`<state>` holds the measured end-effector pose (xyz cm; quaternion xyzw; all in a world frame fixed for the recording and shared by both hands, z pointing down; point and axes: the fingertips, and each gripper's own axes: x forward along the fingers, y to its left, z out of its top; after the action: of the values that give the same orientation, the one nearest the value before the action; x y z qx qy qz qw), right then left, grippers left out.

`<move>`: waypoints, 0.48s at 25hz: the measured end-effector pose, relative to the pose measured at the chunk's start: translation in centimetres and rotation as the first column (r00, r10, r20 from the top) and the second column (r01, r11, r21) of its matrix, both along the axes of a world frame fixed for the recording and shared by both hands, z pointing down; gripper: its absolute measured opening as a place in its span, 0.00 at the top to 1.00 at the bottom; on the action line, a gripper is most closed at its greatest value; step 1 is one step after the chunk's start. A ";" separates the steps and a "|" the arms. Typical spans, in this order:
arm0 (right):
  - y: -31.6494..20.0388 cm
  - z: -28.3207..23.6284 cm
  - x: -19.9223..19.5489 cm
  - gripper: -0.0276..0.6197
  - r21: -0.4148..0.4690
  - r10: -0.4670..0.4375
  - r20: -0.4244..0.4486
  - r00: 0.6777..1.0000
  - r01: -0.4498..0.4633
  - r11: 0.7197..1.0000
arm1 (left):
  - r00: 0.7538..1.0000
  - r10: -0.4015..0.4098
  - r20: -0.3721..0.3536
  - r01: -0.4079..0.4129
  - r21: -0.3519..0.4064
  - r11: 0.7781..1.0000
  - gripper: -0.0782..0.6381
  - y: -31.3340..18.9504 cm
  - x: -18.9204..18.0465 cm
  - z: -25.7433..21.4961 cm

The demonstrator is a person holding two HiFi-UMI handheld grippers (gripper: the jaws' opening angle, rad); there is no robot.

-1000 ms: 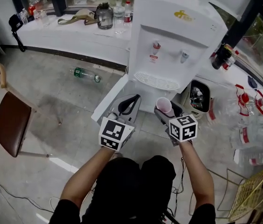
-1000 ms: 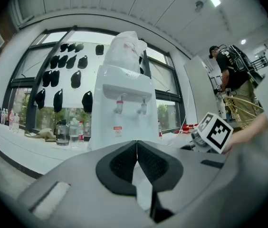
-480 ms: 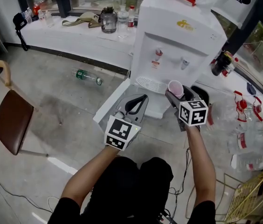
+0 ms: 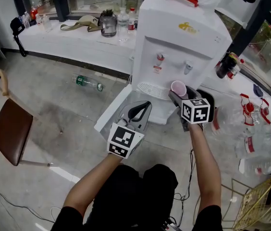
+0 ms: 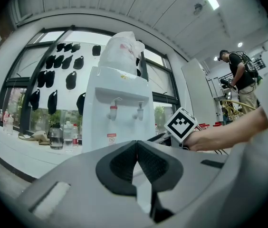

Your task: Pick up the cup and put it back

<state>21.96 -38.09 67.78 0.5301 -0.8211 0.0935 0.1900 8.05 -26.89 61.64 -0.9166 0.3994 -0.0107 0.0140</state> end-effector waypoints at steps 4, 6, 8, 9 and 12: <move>-0.5 1.0 -0.1 0.46 -0.010 0.007 0.000 1.000 -0.007 1.000 | 1.000 -0.001 -0.004 0.001 -0.001 1.000 0.88 -0.3 0.0 0.2; -0.7 1.0 -0.1 0.46 -0.002 0.008 -0.003 1.000 -0.008 1.000 | 1.000 0.002 -0.006 -0.002 -0.001 1.000 0.88 -0.4 0.1 0.2; -0.9 0.9 -0.2 0.46 0.007 0.006 -0.002 1.000 -0.006 1.000 | 1.000 0.007 -0.008 -0.007 -0.002 1.000 0.88 -0.3 0.3 0.3; -0.9 0.9 -0.3 0.46 0.011 0.005 -0.002 1.000 -0.005 1.000 | 1.000 0.009 -0.008 -0.009 -0.004 1.000 0.88 -0.3 0.3 0.4; -1.0 1.0 -0.3 0.45 0.021 0.002 -0.012 1.000 -0.001 1.000 | 1.000 0.011 -0.005 -0.012 -0.008 1.000 0.88 -0.2 0.5 0.6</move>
<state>21.69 -39.07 68.79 0.5332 -0.8204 0.0818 0.1895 8.53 -27.11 62.27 -0.9190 0.3941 -0.0099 0.0095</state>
